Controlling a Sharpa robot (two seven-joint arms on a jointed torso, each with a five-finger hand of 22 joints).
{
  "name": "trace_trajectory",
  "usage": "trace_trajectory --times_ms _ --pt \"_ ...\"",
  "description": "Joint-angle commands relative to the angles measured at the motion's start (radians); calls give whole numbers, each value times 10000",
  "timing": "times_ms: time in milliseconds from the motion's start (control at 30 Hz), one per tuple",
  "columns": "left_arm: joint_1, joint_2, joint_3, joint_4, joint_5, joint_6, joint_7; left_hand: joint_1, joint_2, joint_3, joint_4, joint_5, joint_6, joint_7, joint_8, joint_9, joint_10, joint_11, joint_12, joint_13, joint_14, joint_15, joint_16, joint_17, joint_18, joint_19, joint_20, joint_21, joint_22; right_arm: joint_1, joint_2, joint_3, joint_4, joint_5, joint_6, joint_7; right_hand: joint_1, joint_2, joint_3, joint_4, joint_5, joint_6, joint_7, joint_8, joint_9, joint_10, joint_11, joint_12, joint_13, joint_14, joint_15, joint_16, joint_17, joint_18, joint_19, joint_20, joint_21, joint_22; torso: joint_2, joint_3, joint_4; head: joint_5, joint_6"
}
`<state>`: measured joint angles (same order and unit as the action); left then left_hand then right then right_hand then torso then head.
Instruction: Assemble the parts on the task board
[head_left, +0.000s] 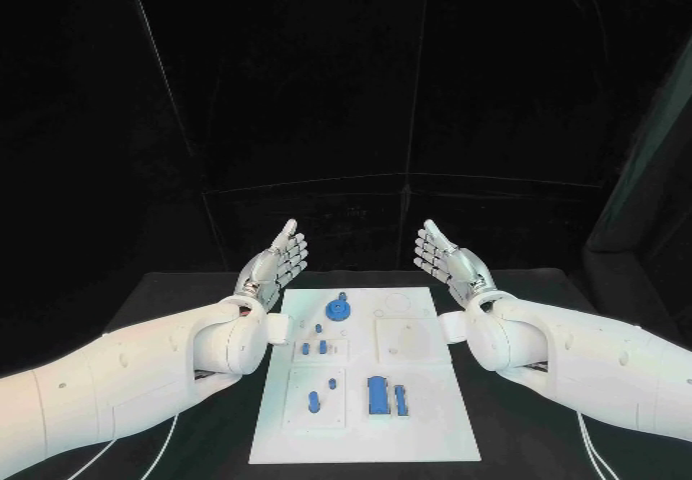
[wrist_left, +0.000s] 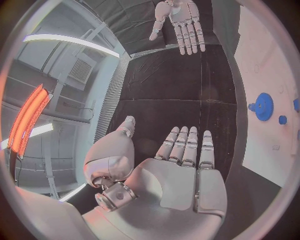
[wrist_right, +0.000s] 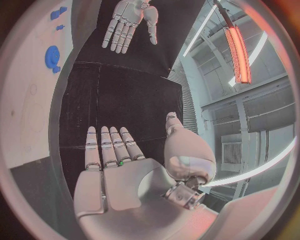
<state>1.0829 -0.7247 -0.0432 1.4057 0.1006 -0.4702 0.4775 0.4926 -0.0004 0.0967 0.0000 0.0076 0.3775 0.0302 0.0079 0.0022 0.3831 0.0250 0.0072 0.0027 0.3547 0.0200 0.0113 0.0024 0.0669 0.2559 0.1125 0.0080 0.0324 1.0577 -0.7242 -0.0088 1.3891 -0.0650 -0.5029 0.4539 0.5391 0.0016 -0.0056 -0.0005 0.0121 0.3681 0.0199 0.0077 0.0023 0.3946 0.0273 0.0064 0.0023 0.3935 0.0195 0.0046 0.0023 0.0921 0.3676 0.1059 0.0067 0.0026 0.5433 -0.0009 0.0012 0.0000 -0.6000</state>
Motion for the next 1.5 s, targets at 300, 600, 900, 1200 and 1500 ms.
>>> trace_trajectory --times_ms 300,600,900,1200,1500 --pt "-325 -546 427 1625 -1001 -2980 423 -2524 4 -967 0 -76 -1940 -302 -79 -22 -1962 -250 -72 -27 -1817 -200 -113 -24 -669 -1319 -1125 -80 -324 -75 -546 86 1769 643 -2638 655 -2745 -16 56 5 -121 -1877 -199 -77 -23 -2006 -273 -64 -23 -2004 -195 -46 -23 -921 -1859 -1059 -67 -26 9 9 -12 0 0" --pt "-329 -553 432 1643 -1006 -2998 425 -3222 4 -967 0 -76 -2475 -302 -79 -22 -2511 -250 -72 -27 -2321 -200 -113 -24 -669 -1664 -1125 -80 -324 -77 -558 88 1809 650 -2671 661 -3517 -16 56 5 -121 -2405 -199 -77 -23 -2576 -273 -64 -23 -2576 -195 -46 -23 -921 -2391 -1059 -67 -26 9 9 -12 0 0" --pt "-329 -553 432 1643 -1006 -2998 425 -3768 4 -967 0 -76 -2880 -302 -79 -22 -2919 -250 -72 -27 -2700 -200 -113 -24 -669 -2559 -1125 -80 -324 -77 -558 88 1809 650 -2671 661 -4092 -16 56 5 -121 -2793 -199 -77 -23 -2997 -273 -64 -23 -2982 -195 -46 -23 -921 -2778 -1059 -67 -26 9 9 -12 0 0" --pt "-329 -553 432 1643 -1006 -2998 425 -4926 4 -967 0 -76 -3775 -302 -79 -22 -3831 -250 -72 -27 -3547 -200 -113 -24 -669 -2559 -1125 -80 -324 -77 -558 88 1809 650 -2671 661 -5391 -16 56 5 -121 -3681 -199 -77 -23 -3946 -273 -64 -23 -3935 -195 -46 -23 -921 -3676 -1059 -67 -26 9 9 -12 0 0" --pt "-329 -553 432 1643 -1006 -2998 425 -4926 4 -967 0 -76 -3775 -302 -79 -22 -3831 -250 -72 -27 -3547 -200 -113 -24 -669 -2559 -1125 -80 -324 -77 -558 88 1809 650 -2671 661 -5391 -16 56 5 -121 -3681 -199 -77 -23 -3946 -273 -64 -23 -3935 -195 -46 -23 -921 -3676 -1059 -67 -26 9 9 -12 0 0"
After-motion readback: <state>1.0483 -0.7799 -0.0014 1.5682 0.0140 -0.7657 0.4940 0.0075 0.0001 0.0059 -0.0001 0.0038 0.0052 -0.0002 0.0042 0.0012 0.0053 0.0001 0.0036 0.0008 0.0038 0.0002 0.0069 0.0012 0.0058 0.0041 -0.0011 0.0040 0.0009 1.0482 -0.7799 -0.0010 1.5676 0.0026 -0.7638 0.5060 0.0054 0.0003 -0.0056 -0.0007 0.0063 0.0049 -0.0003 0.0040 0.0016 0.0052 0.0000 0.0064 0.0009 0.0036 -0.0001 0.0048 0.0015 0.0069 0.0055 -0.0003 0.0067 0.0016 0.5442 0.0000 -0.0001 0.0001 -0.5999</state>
